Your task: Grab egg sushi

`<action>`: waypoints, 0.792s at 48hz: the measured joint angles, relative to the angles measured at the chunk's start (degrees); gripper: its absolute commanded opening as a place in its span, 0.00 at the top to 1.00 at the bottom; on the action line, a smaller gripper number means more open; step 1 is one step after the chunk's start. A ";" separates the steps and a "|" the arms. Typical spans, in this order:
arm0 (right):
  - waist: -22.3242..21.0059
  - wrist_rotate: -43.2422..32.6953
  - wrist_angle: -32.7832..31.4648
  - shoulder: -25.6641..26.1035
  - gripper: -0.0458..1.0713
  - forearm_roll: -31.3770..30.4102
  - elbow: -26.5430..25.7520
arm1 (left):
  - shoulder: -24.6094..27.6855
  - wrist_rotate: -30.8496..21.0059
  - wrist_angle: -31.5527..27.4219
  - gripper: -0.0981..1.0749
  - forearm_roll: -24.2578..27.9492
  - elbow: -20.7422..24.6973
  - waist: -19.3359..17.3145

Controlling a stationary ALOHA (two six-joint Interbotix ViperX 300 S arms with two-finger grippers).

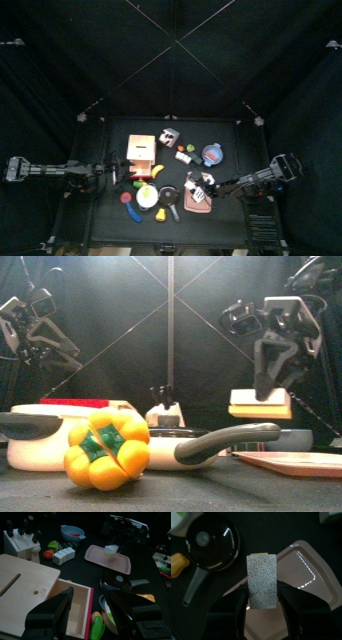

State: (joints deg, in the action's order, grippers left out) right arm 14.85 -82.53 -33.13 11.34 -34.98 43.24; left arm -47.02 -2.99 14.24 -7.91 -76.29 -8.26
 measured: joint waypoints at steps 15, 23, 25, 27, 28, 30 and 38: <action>-4.31 0.00 4.39 -0.18 0.39 -6.33 -3.69 | -4.48 -0.09 0.09 0.18 0.00 -1.93 0.00; -4.66 0.09 4.92 -0.18 0.39 -6.15 -3.34 | -6.24 -0.09 0.00 0.18 0.00 -2.81 0.09; -4.75 0.00 4.92 -0.18 0.39 -5.98 -3.25 | -6.24 -0.18 0.00 0.18 -0.09 -2.81 0.09; -4.75 0.00 5.01 -0.18 0.39 -5.89 -3.16 | -6.24 -0.18 0.09 0.18 -0.18 -2.81 0.09; -4.75 0.00 5.01 -0.09 0.39 -5.89 -3.16 | -6.33 -0.18 0.09 0.18 -0.18 -2.81 0.09; -4.75 0.00 5.01 -0.18 0.39 -5.80 -3.08 | -6.33 -0.18 0.00 0.18 -0.26 -2.81 0.09; -4.83 0.00 5.01 -0.18 0.39 -5.89 -3.08 | -6.33 -0.18 0.09 0.18 -0.62 -2.81 0.09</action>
State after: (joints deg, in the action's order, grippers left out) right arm 10.02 -82.53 -28.13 11.16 -40.87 40.17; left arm -53.35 -3.16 14.33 -8.53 -79.10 -8.17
